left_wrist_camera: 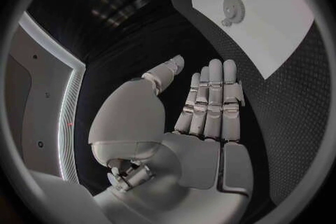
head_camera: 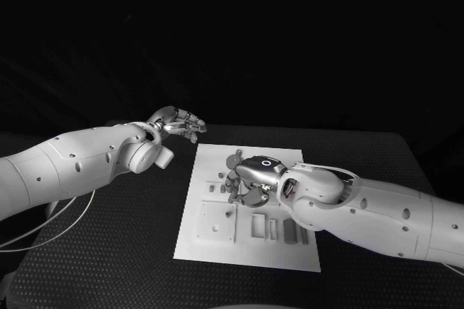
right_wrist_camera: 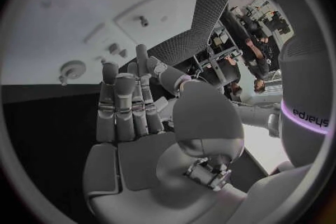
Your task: Assemble the parts on the task board
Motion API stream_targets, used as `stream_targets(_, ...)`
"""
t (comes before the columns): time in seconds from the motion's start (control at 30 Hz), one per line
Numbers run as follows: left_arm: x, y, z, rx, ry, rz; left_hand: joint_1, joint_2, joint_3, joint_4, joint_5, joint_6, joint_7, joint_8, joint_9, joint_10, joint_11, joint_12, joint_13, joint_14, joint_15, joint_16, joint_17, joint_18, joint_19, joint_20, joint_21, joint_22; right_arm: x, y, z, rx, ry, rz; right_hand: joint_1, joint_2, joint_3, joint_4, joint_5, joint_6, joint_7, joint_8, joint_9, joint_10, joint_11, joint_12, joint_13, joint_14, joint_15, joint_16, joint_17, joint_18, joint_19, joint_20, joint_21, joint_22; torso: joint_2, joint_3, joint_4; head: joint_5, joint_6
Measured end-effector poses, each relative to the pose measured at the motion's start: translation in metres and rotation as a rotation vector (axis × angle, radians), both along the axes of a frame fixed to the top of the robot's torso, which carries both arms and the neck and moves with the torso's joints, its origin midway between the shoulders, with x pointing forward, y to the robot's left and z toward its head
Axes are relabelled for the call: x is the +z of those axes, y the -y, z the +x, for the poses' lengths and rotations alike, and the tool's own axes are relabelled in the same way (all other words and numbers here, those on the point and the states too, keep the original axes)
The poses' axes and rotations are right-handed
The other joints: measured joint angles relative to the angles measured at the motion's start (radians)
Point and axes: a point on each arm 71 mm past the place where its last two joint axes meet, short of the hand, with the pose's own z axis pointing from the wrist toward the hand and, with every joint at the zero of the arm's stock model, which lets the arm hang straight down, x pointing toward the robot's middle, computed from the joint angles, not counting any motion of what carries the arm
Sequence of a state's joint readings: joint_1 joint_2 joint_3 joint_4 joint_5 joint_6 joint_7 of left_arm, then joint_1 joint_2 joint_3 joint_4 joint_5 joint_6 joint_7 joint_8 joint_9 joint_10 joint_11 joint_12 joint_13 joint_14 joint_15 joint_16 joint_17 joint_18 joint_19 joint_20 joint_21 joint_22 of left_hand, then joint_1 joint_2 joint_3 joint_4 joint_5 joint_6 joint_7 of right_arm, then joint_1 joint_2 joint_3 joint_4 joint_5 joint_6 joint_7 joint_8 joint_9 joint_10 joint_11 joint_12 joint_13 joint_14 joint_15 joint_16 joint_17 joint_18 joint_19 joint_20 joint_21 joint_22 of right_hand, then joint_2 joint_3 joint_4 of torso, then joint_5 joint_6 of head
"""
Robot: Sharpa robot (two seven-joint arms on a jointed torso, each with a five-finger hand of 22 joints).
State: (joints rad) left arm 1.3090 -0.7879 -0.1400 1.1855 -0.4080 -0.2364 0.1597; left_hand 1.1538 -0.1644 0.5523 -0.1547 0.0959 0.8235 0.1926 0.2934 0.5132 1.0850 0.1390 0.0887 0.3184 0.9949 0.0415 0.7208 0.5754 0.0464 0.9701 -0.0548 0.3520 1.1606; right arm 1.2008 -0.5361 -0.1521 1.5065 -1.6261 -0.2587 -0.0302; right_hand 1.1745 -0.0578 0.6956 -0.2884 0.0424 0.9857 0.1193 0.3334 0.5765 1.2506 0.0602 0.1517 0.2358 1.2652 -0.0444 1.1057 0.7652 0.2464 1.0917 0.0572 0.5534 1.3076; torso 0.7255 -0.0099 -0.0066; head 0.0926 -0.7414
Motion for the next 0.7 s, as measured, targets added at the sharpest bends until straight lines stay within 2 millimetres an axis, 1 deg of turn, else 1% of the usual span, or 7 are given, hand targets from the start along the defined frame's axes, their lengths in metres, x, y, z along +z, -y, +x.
stream_targets(0.03,0.0,0.0,0.0,-0.001,0.0,0.0,0.0,0.0,0.0,0.0,0.0,0.0,0.0,0.0,0.0,0.0,0.0,0.0,0.0,0.0,0.0,0.0,0.0,0.0,0.0,0.0,0.0,0.0,-0.002,-0.005,-0.002,0.01,-0.004,0.001,0.0,0.0,0.0,0.0,0.0,0.0,0.0,0.0,0.0,0.0,0.0,0.0,0.0,0.0,0.0,0.0,0.0,0.0,0.0,0.0,0.0,0.0,0.0,-0.0006,0.0006,0.0,0.0)
stream_targets(0.13,0.0,0.001,0.0,-0.002,0.0,-0.002,0.0,0.0,0.0,0.0,0.0,0.0,0.0,0.0,-0.001,0.0,0.0,0.0,0.0,0.0,0.0,0.0,0.0,0.0,0.0,0.0,0.0,0.001,-0.005,-0.017,-0.008,0.032,-0.011,0.005,0.0,0.0,0.0,0.0,-0.001,0.0,0.0,0.0,0.001,0.0,0.0,0.0,0.0,0.0,0.0,0.0,0.0,0.0,0.0,0.0,0.0,0.0,0.0,-0.0011,0.0024,0.002,0.001)
stream_targets(0.23,0.0,0.002,0.0,-0.002,0.0,-0.003,0.0,0.0,0.0,0.0,0.0,0.0,0.0,0.0,-0.001,0.0,0.0,0.0,0.0,0.0,0.0,0.0,0.001,0.0,0.0,0.0,0.0,0.001,-0.013,-0.027,-0.015,0.05,-0.025,0.008,0.0,0.0,0.003,-0.003,-0.001,0.0,0.0,0.0,0.001,0.002,0.002,0.0,0.0,0.0,0.0,0.0,0.0,0.0,0.0,0.0,0.0,0.0,0.0,-0.0012,0.004,0.003,0.001)
stream_targets(0.3,0.0,0.002,0.0,-0.003,0.0,-0.003,0.0,0.0,0.0,0.0,0.0,0.0,0.0,0.0,-0.001,0.0,0.0,0.0,0.0,0.0,0.0,0.0,0.001,0.0,0.0,0.0,0.0,0.001,-0.019,-0.035,-0.021,0.065,-0.034,0.007,0.0,0.0,0.003,-0.003,-0.001,0.0,0.0,0.0,0.001,0.002,0.002,0.0,0.0,0.0,0.0,0.0,0.0,0.0,0.0,0.0,0.0,0.0,0.0,-0.0012,0.0044,0.006,0.0)
stream_targets(0.4,0.0,0.003,0.001,-0.004,0.0,-0.004,0.0,0.0,0.0,0.0,0.0,0.0,0.0,0.0,-0.001,0.0,0.0,0.0,0.0,0.0,0.0,0.0,0.001,0.0,0.0,0.0,0.0,0.001,-0.022,-0.045,-0.026,0.083,-0.037,0.005,0.0,0.0,0.003,-0.003,-0.002,-0.001,0.001,0.0,0.001,0.002,0.002,0.0,0.0,0.001,0.002,0.0,0.0,0.0,0.0,0.0,0.0,0.0,0.001,-0.0012,0.0044,0.012,-0.002)
stream_targets(0.5,0.0,0.005,0.001,-0.007,0.0,-0.006,0.0,0.0,0.0,0.0,0.0,0.0,0.0,0.004,-0.001,0.0,0.0,0.0,0.0,0.0,0.0,0.0,0.002,0.0,0.0,0.0,-0.004,0.001,-0.027,-0.049,-0.029,0.092,-0.038,-0.004,0.0,0.0,0.003,-0.003,0.0,-0.001,0.001,-0.001,0.001,0.002,0.002,0.0,0.0,0.001,0.002,0.0,0.0,0.0,0.0,0.0,0.0,0.0,0.002,-0.0012,0.0044,0.016,-0.004)
stream_targets(0.7,0.0,0.007,0.001,-0.009,0.0,-0.007,0.0,0.0,0.0,0.0,0.0,0.0,0.0,0.004,-0.001,0.0,0.0,0.0,0.0,0.0,0.0,0.0,0.002,0.0,0.0,0.0,-0.004,0.001,-0.034,-0.052,-0.03,0.096,-0.034,-0.022,0.0,0.0,0.003,-0.003,0.003,-0.001,0.001,-0.001,0.001,0.002,0.002,0.0,0.0,0.001,0.001,0.0,0.0,0.0,0.0,0.0,0.0,0.0,0.002,-0.0012,0.0039,0.024,-0.009)
